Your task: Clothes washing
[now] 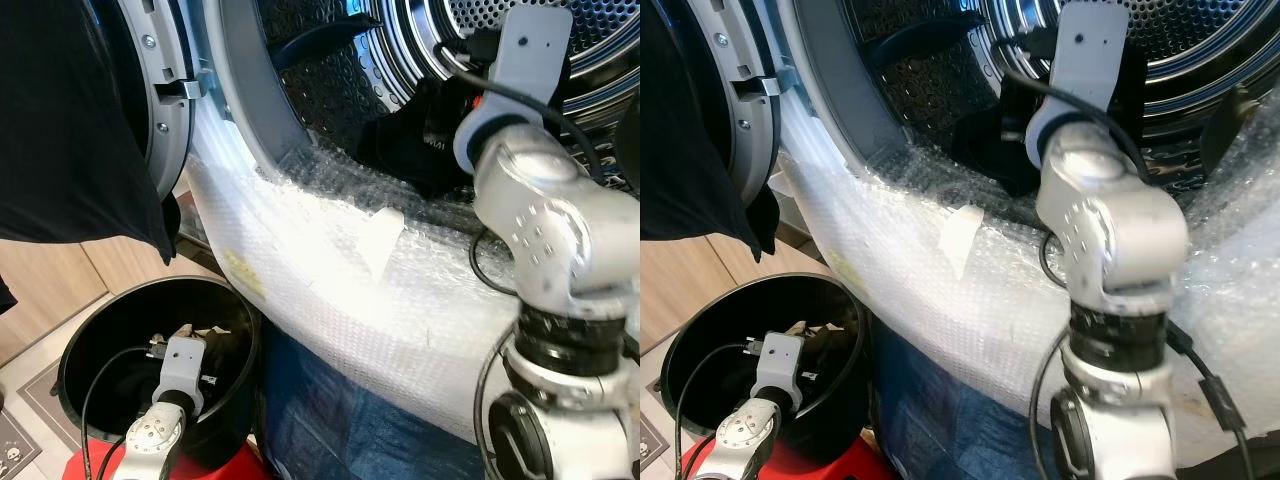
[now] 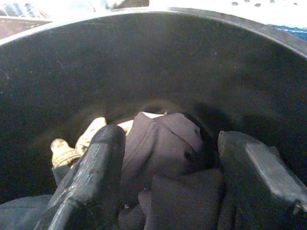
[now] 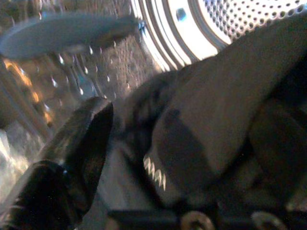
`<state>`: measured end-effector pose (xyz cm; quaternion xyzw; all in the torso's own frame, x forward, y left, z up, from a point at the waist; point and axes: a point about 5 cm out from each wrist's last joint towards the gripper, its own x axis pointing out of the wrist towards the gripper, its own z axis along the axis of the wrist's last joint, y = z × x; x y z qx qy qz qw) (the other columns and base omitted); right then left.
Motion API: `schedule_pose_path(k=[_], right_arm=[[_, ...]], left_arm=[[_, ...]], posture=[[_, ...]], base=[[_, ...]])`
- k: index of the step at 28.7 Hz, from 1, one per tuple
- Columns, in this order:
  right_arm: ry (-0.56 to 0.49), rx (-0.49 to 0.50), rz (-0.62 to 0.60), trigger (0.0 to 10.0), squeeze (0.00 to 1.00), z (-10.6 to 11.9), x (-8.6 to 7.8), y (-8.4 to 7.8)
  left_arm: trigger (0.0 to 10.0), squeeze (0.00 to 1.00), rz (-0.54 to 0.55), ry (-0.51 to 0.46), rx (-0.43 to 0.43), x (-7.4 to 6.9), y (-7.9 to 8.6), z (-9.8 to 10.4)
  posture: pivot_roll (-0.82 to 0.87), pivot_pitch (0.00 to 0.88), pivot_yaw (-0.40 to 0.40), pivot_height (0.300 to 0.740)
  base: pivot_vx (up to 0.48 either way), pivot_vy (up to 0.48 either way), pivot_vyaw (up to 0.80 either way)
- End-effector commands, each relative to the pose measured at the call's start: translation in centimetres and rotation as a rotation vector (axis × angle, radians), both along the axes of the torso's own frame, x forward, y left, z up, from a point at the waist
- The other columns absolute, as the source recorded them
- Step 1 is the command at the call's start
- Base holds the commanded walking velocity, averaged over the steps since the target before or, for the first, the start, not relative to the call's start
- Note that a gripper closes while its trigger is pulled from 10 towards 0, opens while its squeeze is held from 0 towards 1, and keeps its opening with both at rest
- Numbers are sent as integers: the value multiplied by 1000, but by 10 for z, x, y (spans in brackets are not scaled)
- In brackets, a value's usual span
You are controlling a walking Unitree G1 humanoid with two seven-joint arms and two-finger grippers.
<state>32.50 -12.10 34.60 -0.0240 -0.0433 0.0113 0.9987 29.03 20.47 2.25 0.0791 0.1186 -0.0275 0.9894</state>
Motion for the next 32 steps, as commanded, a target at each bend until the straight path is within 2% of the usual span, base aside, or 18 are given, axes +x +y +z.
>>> schedule_pose_path(k=[1,5,8,11,12,13,14,15,16,20,24,25,26,27,28,29,30,32], right_arm=[[-10,-2,67,10000,0,1,-9,2],[-26,31,167,10000,0,1,-19,5],[-72,72,308,10000,0,4,-34,5],[-183,78,404,10000,0,10,-47,2],[-272,94,443,10000,0,16,-54,1],[-289,103,470,10000,0,17,-57,1],[-293,129,521,10000,0,18,-60,3],[-339,220,618,10000,0,24,-68,7],[-377,271,652,10000,0,28,-72,8],[-490,271,707,10000,0,34,-82,7],[-493,301,788,10000,0,28,-87,13],[-482,312,904,10000,0,23,-95,22],[-482,312,904,10000,0,23,-95,22],[-486,323,1038,10000,0,19,-106,29],[-501,337,1093,10000,0,18,-112,31],[-516,375,1149,10000,0,17,-117,33],[-541,457,1258,10000,0,15,-126,35],[-546,504,1331,10000,0,12,-130,36]], left_arm=[[10000,0,-17,157,-16,-24,-8,-32],[10000,0,-25,158,-15,-25,-8,-32],[10000,0,-24,154,-15,-25,-7,-31],[10000,0,-28,155,-9,-25,-7,-31],[10000,0,-32,155,-7,-25,-6,-31],[10000,0,-32,155,-7,-25,-6,-31],[10000,0,-34,154,-6,-24,-6,-31],[10000,0,-35,154,-6,-24,-7,-30],[10000,0,-35,154,-7,-23,-7,-30],[10000,0,-43,149,-12,-23,-11,-31],[10000,0,-45,152,-14,-25,-11,-31],[10000,0,-44,153,-12,-25,-10,-32],[10000,0,-44,153,-12,-25,-10,-32],[10000,0,-41,155,-12,-25,-10,-32],[10000,0,-41,156,-11,-25,-10,-32],[10000,0,-41,156,-11,-25,-10,-32],[10000,0,-43,155,-13,-25,-11,-32],[10000,0,-45,155,-14,-24,-12,-32]], posture=[[-53,65,-47,740],[-49,55,-47,740],[-38,35,-51,740],[-41,30,-49,740],[-43,29,-48,740],[-44,31,-48,740],[-44,34,-47,740],[-44,36,-45,740],[-44,36,-45,740],[-39,36,-45,740],[-37,39,-49,740],[-41,43,-48,740],[-41,43,-48,740],[-41,42,-48,740],[-41,42,-48,740],[-42,42,-47,740],[-42,43,-46,740],[-39,44,-47,740]], base=[[0,0,0],[0,0,0],[0,0,0],[0,0,0],[0,0,0],[0,0,0],[0,0,0],[0,0,0],[0,0,0],[0,0,0],[0,0,0],[0,0,0],[0,0,0],[0,0,0],[0,0,0],[0,0,0],[0,0,0],[0,0,0]])
